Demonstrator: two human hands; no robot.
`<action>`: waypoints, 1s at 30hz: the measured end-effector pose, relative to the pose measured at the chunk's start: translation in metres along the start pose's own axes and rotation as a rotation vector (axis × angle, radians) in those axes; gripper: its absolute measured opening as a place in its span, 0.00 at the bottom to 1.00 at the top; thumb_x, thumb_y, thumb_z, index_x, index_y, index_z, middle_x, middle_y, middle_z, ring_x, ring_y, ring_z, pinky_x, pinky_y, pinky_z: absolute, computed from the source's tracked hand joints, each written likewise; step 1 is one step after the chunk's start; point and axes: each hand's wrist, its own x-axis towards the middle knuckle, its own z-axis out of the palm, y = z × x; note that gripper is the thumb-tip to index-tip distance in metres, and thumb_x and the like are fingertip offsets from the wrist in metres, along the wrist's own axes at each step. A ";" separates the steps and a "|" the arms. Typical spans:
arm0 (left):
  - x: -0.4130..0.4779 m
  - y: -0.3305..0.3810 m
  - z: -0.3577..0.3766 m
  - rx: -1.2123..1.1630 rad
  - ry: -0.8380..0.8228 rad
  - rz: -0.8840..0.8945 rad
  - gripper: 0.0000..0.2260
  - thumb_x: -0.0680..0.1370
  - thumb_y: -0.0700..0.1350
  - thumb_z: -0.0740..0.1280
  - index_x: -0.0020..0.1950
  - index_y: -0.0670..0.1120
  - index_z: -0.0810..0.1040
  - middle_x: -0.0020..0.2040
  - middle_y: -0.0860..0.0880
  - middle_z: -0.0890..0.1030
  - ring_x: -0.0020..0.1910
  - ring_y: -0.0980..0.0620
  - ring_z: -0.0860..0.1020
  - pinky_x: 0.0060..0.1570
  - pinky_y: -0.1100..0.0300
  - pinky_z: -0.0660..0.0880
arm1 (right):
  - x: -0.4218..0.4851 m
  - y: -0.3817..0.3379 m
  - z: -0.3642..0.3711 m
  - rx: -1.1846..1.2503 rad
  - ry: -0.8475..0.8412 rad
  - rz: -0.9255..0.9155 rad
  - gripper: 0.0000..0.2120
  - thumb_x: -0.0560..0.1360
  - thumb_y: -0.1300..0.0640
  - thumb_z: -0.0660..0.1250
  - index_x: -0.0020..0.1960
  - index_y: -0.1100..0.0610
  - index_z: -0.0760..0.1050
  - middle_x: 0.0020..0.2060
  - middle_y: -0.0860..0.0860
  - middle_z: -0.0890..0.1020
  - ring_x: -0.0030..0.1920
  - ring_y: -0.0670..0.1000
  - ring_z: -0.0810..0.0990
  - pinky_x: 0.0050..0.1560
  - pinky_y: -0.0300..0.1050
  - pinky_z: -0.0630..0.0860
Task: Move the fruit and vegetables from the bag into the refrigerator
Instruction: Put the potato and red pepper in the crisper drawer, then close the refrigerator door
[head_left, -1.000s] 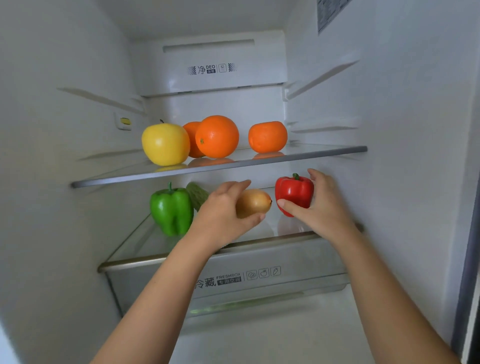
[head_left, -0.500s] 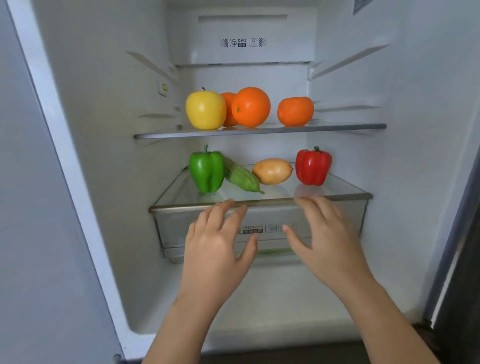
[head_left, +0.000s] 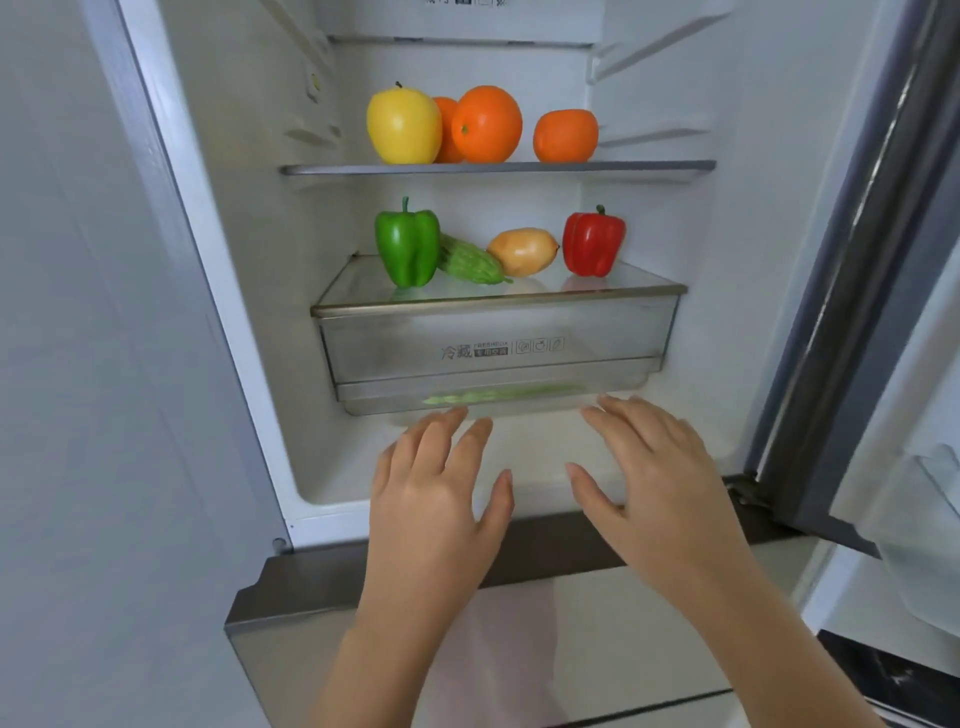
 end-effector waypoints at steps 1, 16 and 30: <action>-0.005 0.006 -0.004 0.001 -0.004 0.003 0.19 0.72 0.51 0.60 0.56 0.43 0.79 0.55 0.43 0.80 0.54 0.41 0.78 0.51 0.48 0.74 | -0.008 0.002 -0.006 0.000 -0.007 0.004 0.25 0.71 0.45 0.55 0.58 0.60 0.76 0.56 0.57 0.80 0.57 0.60 0.78 0.55 0.64 0.74; -0.112 0.157 -0.078 0.051 -0.079 -0.069 0.19 0.72 0.51 0.59 0.57 0.43 0.79 0.55 0.45 0.81 0.54 0.43 0.78 0.53 0.50 0.73 | -0.142 0.035 -0.124 0.073 0.016 -0.043 0.23 0.71 0.47 0.56 0.58 0.59 0.76 0.56 0.55 0.80 0.58 0.58 0.78 0.58 0.60 0.70; -0.175 0.233 -0.152 -0.026 -0.106 0.008 0.19 0.72 0.52 0.59 0.56 0.44 0.79 0.53 0.46 0.81 0.52 0.45 0.79 0.51 0.51 0.75 | -0.233 0.025 -0.223 0.063 0.017 0.046 0.23 0.71 0.46 0.56 0.58 0.59 0.76 0.55 0.55 0.80 0.56 0.58 0.77 0.55 0.63 0.74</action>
